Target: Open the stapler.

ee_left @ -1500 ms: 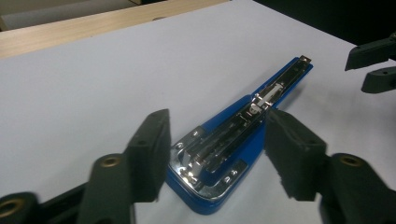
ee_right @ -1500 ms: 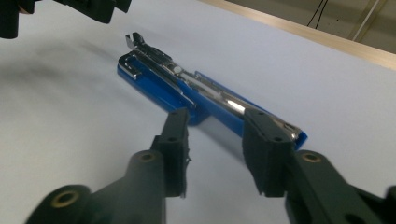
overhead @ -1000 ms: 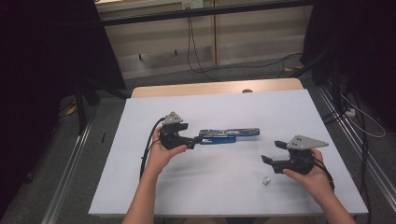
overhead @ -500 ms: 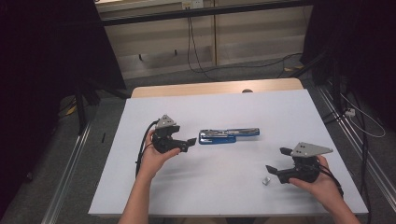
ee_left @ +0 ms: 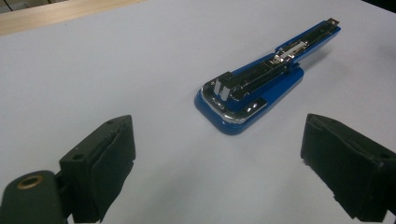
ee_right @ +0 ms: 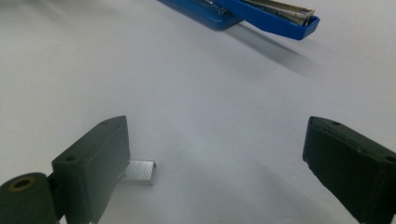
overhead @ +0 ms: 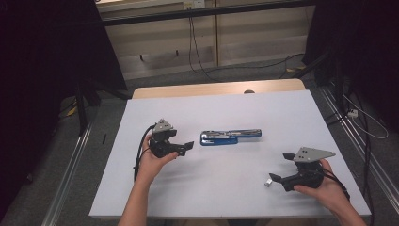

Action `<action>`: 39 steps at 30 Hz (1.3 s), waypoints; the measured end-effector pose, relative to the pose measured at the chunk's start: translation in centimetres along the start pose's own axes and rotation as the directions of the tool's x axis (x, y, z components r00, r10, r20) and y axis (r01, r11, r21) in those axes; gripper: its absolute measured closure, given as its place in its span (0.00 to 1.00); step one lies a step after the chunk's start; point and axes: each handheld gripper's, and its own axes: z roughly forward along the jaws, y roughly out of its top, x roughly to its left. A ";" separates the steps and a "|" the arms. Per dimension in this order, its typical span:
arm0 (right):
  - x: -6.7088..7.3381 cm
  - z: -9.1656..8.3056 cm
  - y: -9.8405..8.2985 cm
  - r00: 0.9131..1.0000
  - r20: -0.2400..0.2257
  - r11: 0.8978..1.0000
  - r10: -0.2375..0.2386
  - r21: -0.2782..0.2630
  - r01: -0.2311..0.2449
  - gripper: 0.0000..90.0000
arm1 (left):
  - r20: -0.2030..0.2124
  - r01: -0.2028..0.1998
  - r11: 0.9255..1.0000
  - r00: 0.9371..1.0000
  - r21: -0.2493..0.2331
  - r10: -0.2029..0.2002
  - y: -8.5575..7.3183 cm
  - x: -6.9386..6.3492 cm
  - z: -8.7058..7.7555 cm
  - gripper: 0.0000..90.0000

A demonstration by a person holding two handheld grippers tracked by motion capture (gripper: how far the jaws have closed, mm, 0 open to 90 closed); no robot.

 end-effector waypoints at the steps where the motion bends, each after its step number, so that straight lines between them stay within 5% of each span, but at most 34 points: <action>1: 0.0 0.0 0.0 1.000 -0.005 1.000 -0.001 0.005 0.001 0.08 | -0.003 0.000 1.000 1.000 0.000 0.000 0.0 0.0 -0.1 0.11; 6: 0.3 0.2 0.0 0.999 -0.033 1.000 -0.018 0.019 0.018 0.08 | -0.010 0.006 1.000 1.000 -0.006 -0.006 -0.5 0.1 -0.5 0.11; 24: 1.1 0.5 -0.3 0.988 -0.131 0.990 -0.079 0.101 0.093 0.34 | -0.002 0.023 1.000 1.000 -0.018 -0.023 -0.7 0.2 -0.4 0.12; 39: 1.9 0.8 -0.2 0.967 -0.198 0.975 -0.161 0.119 0.187 0.51 | 0.001 0.032 0.999 0.999 -0.022 -0.032 -0.6 0.3 -0.5 0.12</action>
